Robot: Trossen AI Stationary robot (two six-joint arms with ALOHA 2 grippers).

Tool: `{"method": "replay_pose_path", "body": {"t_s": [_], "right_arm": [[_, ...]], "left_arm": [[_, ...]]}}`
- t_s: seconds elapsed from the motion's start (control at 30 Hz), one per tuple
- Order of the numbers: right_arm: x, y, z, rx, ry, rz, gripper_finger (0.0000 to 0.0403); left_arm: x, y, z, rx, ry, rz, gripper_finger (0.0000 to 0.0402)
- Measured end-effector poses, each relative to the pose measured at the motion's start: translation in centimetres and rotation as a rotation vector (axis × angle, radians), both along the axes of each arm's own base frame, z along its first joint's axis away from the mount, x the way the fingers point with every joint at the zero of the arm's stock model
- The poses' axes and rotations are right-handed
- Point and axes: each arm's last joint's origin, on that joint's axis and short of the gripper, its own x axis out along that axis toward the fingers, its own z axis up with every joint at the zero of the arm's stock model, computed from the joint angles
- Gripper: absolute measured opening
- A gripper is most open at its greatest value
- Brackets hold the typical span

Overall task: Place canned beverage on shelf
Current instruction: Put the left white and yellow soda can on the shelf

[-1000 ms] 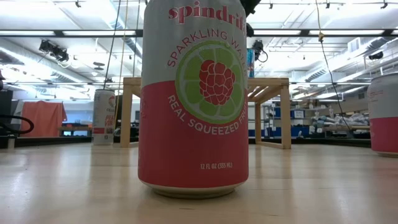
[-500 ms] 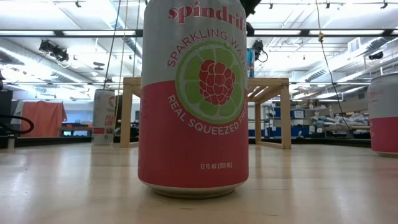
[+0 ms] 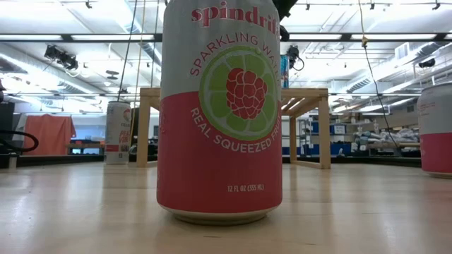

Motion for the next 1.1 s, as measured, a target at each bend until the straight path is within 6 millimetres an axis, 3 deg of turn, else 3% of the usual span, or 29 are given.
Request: {"method": "replay_pose_path", "body": {"t_s": [0.5, 0.8, 1.1], "right_arm": [[-0.42, -0.59, -0.14, -0.016, 0.050, -0.004, 0.0275], [-0.39, -0.60, -0.10, -0.005, 0.030, -0.011, 0.0323], [-0.23, -0.50, 0.07, 0.000, 0.003, 0.009, 0.0327]], "left_arm": [[0.00, 0.00, 0.00, 0.001, 0.001, 0.000, 0.0357], [0.00, 0.00, 0.00, 0.001, 0.000, 0.000, 0.0357], [0.00, 0.00, 0.00, 0.001, 0.000, 0.000, 0.0357]]}}
